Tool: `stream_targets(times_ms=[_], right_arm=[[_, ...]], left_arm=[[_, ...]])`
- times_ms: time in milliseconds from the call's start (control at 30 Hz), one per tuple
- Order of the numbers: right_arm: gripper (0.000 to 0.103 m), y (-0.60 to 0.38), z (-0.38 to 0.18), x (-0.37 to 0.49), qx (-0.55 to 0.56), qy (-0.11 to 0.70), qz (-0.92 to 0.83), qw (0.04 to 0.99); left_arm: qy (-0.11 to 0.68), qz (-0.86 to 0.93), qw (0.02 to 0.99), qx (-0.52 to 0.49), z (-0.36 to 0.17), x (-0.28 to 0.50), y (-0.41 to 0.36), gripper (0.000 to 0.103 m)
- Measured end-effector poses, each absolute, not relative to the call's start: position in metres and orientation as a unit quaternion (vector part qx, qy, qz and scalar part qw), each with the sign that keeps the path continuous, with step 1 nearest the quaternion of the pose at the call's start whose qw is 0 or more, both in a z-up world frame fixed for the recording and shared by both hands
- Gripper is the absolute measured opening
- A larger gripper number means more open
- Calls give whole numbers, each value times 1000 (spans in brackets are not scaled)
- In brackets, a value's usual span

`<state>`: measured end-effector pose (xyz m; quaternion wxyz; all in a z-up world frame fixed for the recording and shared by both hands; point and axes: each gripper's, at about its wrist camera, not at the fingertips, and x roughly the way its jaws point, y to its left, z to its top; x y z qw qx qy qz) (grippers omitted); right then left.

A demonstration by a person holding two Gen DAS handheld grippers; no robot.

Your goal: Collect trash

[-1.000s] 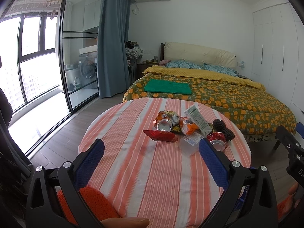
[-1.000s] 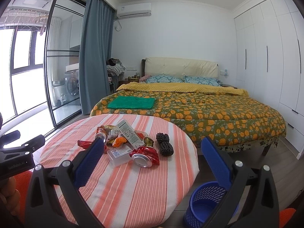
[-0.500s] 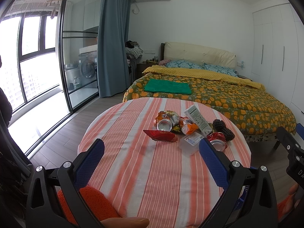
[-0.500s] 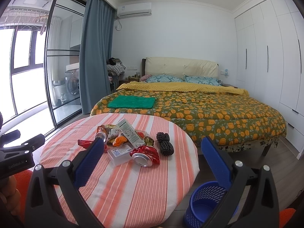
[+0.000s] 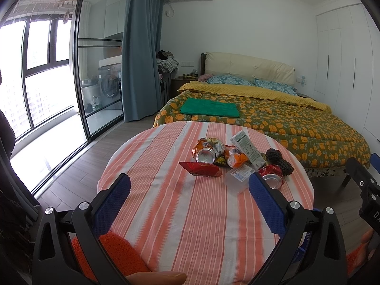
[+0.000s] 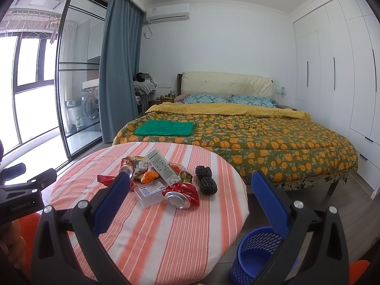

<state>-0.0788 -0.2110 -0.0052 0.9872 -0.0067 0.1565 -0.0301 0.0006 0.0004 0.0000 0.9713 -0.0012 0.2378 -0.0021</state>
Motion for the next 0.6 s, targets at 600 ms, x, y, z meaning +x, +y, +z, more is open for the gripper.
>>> stream_targets(times_ms=[600], right_arm=[[98,-211,-6,-78,-8,157,-31,987]], left_arm=[[239,-2,971,-1,0,-3,-2,99]])
